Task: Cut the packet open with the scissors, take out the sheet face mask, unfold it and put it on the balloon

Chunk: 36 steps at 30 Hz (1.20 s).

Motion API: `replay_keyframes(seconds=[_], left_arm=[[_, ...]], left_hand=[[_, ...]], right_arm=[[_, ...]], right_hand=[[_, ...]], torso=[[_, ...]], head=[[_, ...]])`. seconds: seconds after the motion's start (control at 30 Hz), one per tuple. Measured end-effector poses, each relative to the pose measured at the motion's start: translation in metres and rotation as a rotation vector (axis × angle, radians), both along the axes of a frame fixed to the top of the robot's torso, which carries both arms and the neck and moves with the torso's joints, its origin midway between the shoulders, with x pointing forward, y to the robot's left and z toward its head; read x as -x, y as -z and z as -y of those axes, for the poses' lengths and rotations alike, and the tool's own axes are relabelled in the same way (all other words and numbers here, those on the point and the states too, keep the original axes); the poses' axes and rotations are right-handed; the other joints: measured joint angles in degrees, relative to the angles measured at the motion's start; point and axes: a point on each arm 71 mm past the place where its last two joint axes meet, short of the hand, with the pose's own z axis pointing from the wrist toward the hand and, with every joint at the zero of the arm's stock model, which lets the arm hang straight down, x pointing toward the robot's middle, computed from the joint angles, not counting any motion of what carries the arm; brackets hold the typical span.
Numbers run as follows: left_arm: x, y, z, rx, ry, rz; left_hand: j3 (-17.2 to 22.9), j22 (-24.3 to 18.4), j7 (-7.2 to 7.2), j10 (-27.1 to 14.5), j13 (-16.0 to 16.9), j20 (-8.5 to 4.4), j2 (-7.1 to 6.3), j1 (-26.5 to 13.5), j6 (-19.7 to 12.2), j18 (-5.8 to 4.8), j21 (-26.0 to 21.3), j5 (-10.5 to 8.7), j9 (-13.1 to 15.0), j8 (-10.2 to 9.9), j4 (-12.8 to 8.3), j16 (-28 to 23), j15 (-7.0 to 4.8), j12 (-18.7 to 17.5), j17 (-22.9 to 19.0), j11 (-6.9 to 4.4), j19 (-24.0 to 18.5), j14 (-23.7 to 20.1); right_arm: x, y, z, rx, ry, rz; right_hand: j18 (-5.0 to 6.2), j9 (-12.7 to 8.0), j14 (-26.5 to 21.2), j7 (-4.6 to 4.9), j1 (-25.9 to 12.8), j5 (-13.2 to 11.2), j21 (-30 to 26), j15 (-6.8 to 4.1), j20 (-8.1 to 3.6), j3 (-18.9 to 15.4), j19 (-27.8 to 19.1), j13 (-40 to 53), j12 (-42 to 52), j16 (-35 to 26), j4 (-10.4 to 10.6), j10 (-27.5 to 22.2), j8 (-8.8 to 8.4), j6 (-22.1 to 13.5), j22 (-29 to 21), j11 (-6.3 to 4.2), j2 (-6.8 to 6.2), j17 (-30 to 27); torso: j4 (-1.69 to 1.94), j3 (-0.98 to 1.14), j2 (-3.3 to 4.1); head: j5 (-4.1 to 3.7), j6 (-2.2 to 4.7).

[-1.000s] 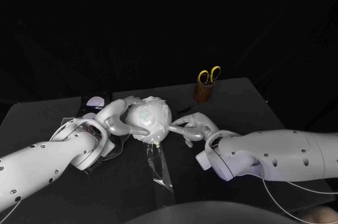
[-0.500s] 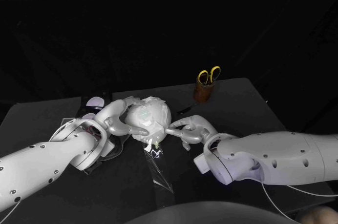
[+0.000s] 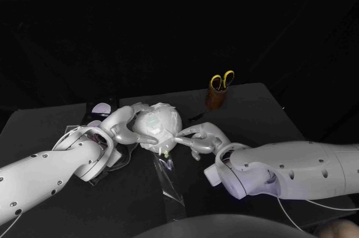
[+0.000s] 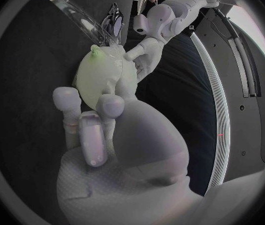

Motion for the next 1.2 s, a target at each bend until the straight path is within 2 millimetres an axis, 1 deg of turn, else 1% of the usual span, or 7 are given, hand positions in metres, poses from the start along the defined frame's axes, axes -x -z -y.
replay_keyframes(seconds=[0.13,0.37,0.7,0.77,0.83,0.97,1.2], left_arm=[[0.0,0.0,0.0,0.0,0.0,-0.001],[0.0,0.0,0.0,0.0,-0.001,-0.002],[0.0,0.0,0.0,0.001,-0.001,-0.003],[0.0,0.0,0.001,0.002,0.0,-0.003],[0.0,0.0,0.001,0.002,0.0,-0.004],[0.0,0.0,0.001,0.002,0.0,-0.004],[0.0,0.0,0.001,0.003,0.001,-0.006]], left_hand=[[0.0,0.0,0.0,0.0,0.0,0.0,0.0,0.0,0.0,0.0,0.0,0.0,0.0,0.2,0.0,0.0,0.0,0.0,0.0,0.0,0.0,0.0],[0.0,0.0,-0.01,0.0,0.0,0.0,0.0,0.0,0.0,0.0,0.0,0.0,0.0,0.2,0.0,0.0,0.0,0.0,0.0,0.0,0.0,0.0],[0.0,0.0,-0.1,0.0,0.0,0.0,0.0,0.0,-0.1,0.0,0.0,0.0,0.0,0.2,0.0,0.0,0.0,0.0,0.0,0.0,0.0,0.0],[0.0,0.0,-0.11,0.0,0.0,0.0,0.0,0.0,-0.1,0.0,0.0,0.0,0.0,0.2,0.0,0.0,0.0,0.0,0.0,0.0,0.0,0.0],[0.0,0.0,-0.11,0.0,0.0,0.0,0.0,0.0,-0.1,0.0,0.0,0.0,0.0,0.2,0.0,0.0,0.0,0.0,0.0,0.0,0.0,0.0],[0.0,0.0,-0.11,0.0,0.0,0.0,0.0,0.0,-0.1,0.0,0.0,0.0,0.0,0.2,0.0,0.0,0.0,0.0,0.0,0.0,0.0,0.0],[0.0,0.0,-0.07,0.0,0.0,0.0,0.0,0.0,-0.1,0.0,0.0,0.0,0.0,0.2,0.0,0.0,0.0,0.0,0.0,-0.01,0.0,0.0]], right_arm=[[0.0,-0.002,-0.001,-0.011,-0.005,0.017],[0.0,-0.003,-0.001,-0.023,-0.006,0.035],[-0.003,-0.002,0.003,-0.021,0.008,0.04],[-0.004,-0.001,0.005,-0.017,0.014,0.039],[-0.005,0.0,0.007,-0.012,0.021,0.036],[-0.006,0.002,0.011,-0.004,0.031,0.028],[-0.007,0.004,0.012,0.002,0.04,0.013]], right_hand=[[-0.02,-0.3,0.0,-0.36,0.5,0.2,0.6,0.0,0.21,0.6,0.2,0.0,0.0,0.2,-0.6,0.0,0.0,1.0,0.5,-0.02,0.26,0.0],[-0.39,-0.5,0.1,-0.89,1.2,-0.2,1.0,0.05,-0.12,0.9,0.5,0.0,0.0,0.2,-1.3,-0.2,0.0,2.3,1.0,-0.25,0.63,0.0],[-0.47,-0.8,-0.1,-0.8,1.3,-0.5,1.0,-0.15,-0.12,1.1,0.5,0.0,0.0,0.1,-1.4,-0.2,-0.31,2.8,1.0,-0.25,0.65,0.0],[-0.48,-1.0,-0.1,-0.67,1.0,-0.7,1.0,-0.15,-0.12,0.7,0.5,0.0,0.0,0.1,-1.0,-0.2,-0.57,2.9,0.9,-0.25,0.25,0.0],[-0.48,-1.2,-0.1,-0.67,0.1,-0.7,1.0,-0.15,-0.12,0.2,0.5,0.0,0.0,0.1,-0.5,-0.2,-0.91,2.9,0.8,-0.25,-0.6,0.0],[-0.49,-1.4,-0.1,-0.67,-1.0,-0.7,0.8,-0.15,-0.12,-0.6,0.5,0.0,0.0,0.0,0.3,-0.2,-1.25,2.9,0.6,-0.25,-1.39,0.0],[-0.49,-1.5,0.0,-0.68,-3.8,-1.0,0.6,-0.28,-0.12,-1.9,0.5,0.0,0.0,0.2,1.3,-0.1,-1.66,2.9,0.3,-0.33,-1.32,0.0]], torso=[[0.0,-0.01,-0.02],[-0.01,-0.02,-0.07],[0.01,-0.03,-0.02],[0.01,-0.03,-0.02],[0.02,-0.03,-0.02],[0.04,-0.03,-0.02],[0.01,-0.04,-0.02]], head=[[0.08,0.3],[0.23,0.69],[0.31,0.86],[0.26,0.83],[0.25,0.8],[0.25,0.76],[0.24,0.74]])
